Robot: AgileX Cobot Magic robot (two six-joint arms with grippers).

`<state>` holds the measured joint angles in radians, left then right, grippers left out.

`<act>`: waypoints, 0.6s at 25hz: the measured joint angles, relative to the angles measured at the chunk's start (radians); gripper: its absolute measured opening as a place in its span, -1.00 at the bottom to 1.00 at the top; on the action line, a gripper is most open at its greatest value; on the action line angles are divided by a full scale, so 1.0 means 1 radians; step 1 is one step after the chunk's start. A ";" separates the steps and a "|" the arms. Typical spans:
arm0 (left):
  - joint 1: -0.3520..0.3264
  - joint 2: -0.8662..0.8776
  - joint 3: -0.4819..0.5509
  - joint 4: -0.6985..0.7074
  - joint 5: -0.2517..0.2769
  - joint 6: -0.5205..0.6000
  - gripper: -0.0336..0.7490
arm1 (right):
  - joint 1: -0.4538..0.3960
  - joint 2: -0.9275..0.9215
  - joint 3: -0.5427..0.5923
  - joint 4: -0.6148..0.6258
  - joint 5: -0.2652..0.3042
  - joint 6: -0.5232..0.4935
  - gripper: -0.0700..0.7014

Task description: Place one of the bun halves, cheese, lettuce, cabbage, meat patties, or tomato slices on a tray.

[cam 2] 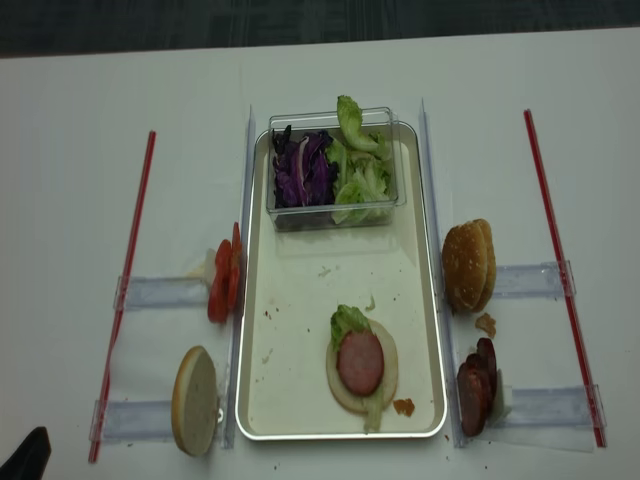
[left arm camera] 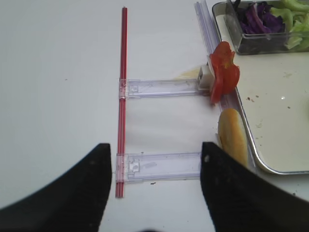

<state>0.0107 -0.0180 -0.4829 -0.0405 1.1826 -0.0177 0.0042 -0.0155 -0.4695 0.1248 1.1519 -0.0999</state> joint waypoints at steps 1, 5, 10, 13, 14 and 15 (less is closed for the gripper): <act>0.000 0.000 0.000 0.000 0.000 0.000 0.09 | 0.000 0.000 0.000 0.000 0.000 0.000 0.29; 0.000 0.000 0.000 0.000 0.000 0.000 0.09 | 0.000 0.000 0.000 0.000 0.000 0.000 0.29; 0.000 0.000 0.000 0.000 0.000 0.000 0.09 | 0.000 0.000 0.000 0.000 0.000 0.000 0.29; 0.000 0.000 0.000 0.000 0.000 0.000 0.09 | 0.000 0.000 0.000 0.000 0.000 0.000 0.29; 0.000 0.000 0.000 0.000 0.000 0.000 0.09 | 0.000 0.000 0.000 0.000 0.000 0.000 0.29; 0.000 0.000 0.000 0.000 0.000 0.000 0.09 | 0.000 0.000 0.000 0.000 0.000 0.000 0.29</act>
<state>0.0107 -0.0180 -0.4829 -0.0405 1.1826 -0.0177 0.0042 -0.0155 -0.4695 0.1248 1.1519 -0.0999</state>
